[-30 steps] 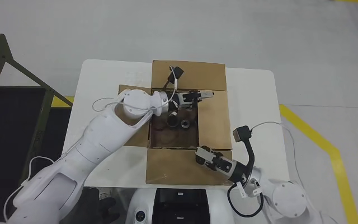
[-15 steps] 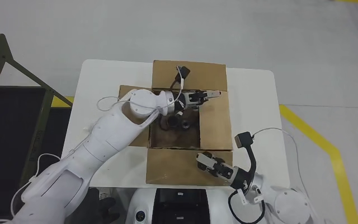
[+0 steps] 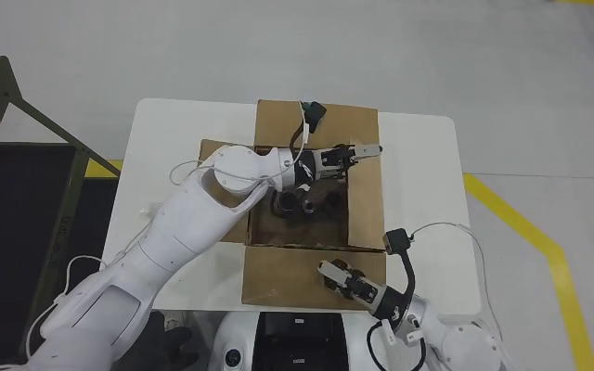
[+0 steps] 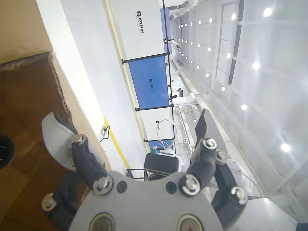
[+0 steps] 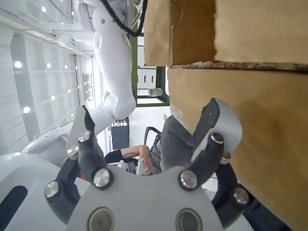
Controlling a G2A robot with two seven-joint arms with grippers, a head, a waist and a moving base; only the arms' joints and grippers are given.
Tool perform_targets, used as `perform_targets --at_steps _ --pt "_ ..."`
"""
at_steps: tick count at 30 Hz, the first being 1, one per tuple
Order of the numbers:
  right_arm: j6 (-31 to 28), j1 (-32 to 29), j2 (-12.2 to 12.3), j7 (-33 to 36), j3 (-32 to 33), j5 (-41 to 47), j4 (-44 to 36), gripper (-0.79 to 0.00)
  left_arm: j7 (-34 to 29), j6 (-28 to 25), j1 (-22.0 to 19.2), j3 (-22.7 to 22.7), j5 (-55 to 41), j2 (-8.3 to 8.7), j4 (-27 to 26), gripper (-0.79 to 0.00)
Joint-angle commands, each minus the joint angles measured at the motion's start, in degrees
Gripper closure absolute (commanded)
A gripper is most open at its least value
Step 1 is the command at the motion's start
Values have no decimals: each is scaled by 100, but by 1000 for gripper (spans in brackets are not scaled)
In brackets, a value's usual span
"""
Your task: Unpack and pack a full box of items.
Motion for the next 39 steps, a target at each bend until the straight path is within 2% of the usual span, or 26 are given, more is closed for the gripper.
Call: perform_targets --at_steps 1,10,16,24,29,39 --pt "-132 -4 1 -162 74 106 48 -785 -17 30 -25 29 -32 -31 8 -785" --pt "-550 -14 19 -595 473 552 194 -785 -179 35 -128 41 -255 -152 164 -785" --pt "-1005 -155 31 -806 684 728 161 -785 -387 -134 -67 -272 -125 -102 128 -785" --pt "-1535 -458 38 -1212 946 734 64 -785 -816 -301 517 -1338 302 198 -438 -785" --pt "-1517 -556 36 -1500 1052 588 44 -785 -1208 -261 959 -2105 392 386 -805 -785" --pt "-1499 -483 22 -1891 1169 476 174 -785 -2033 -305 1581 -3399 205 651 -816 -785"
